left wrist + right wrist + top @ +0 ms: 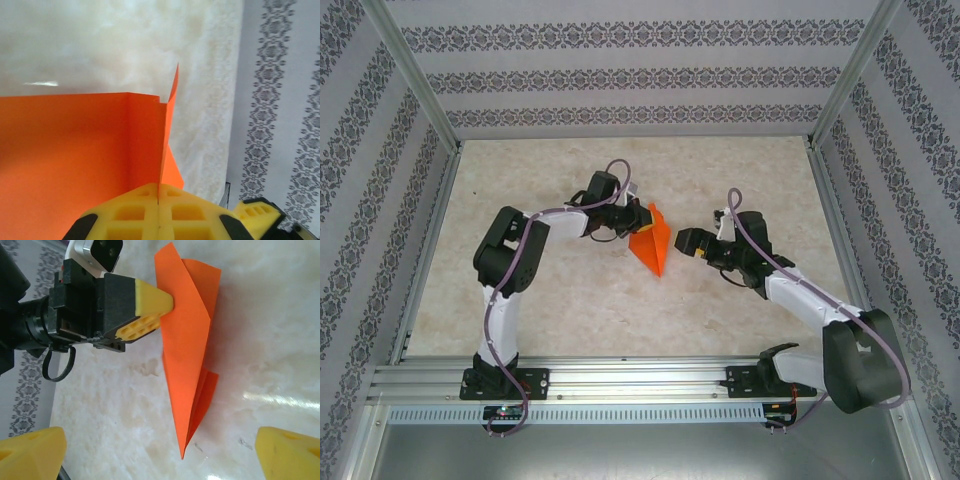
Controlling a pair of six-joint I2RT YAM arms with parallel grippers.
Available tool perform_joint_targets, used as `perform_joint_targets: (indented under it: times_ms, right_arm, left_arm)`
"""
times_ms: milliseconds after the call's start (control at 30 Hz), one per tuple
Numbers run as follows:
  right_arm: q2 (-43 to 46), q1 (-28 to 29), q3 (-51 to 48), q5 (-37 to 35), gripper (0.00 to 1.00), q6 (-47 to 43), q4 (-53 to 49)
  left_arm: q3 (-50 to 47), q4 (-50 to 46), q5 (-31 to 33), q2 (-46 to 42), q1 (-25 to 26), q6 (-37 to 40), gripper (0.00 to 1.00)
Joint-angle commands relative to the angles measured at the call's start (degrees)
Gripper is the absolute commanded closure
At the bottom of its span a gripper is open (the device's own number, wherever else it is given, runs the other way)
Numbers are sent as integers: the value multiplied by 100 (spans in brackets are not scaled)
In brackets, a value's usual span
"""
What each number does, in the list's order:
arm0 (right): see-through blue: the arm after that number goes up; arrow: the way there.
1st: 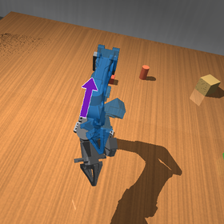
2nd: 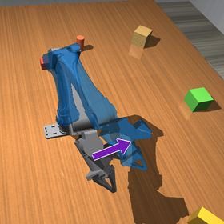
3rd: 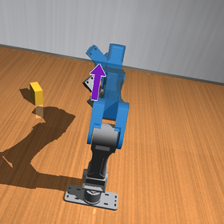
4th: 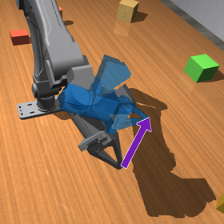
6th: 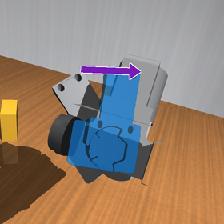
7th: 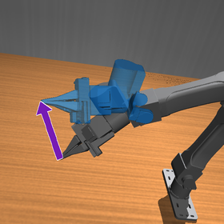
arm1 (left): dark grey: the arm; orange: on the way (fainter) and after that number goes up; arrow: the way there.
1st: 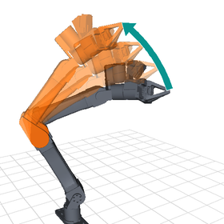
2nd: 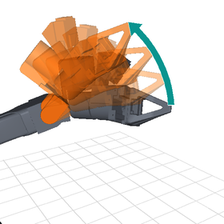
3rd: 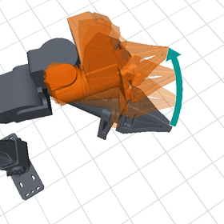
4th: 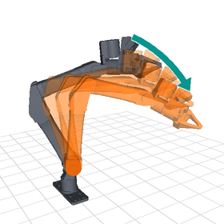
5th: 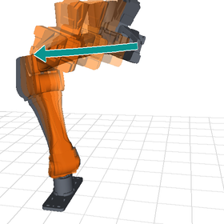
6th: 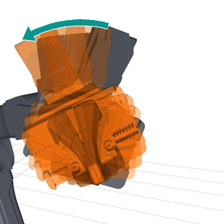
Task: Fold a paper plane with a square sheet of paper (fold left side to right side)
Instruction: Turn over the paper at the center of the table.
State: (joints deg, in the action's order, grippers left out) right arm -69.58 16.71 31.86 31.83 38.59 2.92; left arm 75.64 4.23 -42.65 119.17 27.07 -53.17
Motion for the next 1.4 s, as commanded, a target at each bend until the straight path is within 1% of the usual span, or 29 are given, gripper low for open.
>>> perform_joint_targets:
  times_ms: [0, 67, 167, 267, 433, 567, 633, 767, 867, 900, 933, 1067, 1200, 1367]
  right_arm:
    - [233, -91, -26, 462, 2, 283, 625]
    - [227, -126, -60, 789, 2, 484, 979]
    - [112, -131, -184, 1334, 2, 916, 1901]
    - [-63, -112, -285, 1637, 2, 1291, 2722]
    - [-320, 90, -183, 1773, 2, 1470, 3006]
    - [-537, 345, 39, 1774, 5, 1598, 3065]
    - [-685, 411, 124, 1786, 9, 1770, 3226]
    - [-964, 447, 150, 1869, 16, 2278, 3960]
    - [-1089, 474, 201, 1940, 28, 2451, 4309]
    - [-1103, 474, 215, 1949, 34, 2476, 4324]
    - [-1102, 474, 216, 1941, 38, 2471, 4318]
    - [-1033, 443, 207, 1914, 44, 2393, 4208]
    - [-931, 392, 207, 1907, 54, 2217, 3998]
    - [-754, 359, 241, 1867, 65, 1900, 3354]
  left_arm:
    - [100, -26, 100, -842, 34, 328, 95]
    - [159, -110, 156, -1108, 26, 367, 95]
    - [264, -168, 170, -1426, 34, 343, 95]
    - [329, -141, 115, -1660, 31, 250, 94]
    - [312, 113, -11, -1930, 35, -11, 93]
    - [245, 458, -191, -2008, 48, -288, 93]
    - [168, 669, -279, -2012, 60, -461, 92]
    - [54, 987, -404, -2005, 70, -687, 92]
    - [8, 1058, -480, -1986, 71, -747, 91]
    - [-4, 1063, -495, -1977, 75, -755, 91]
    - [-28, 1082, -499, -1969, 70, -771, 91]
    - [-203, 1181, -473, -1968, 71, -844, 91]
    - [-336, 1185, -415, -1934, 70, -850, 91]
    - [-383, 1170, -416, -1857, 72, -843, 90]
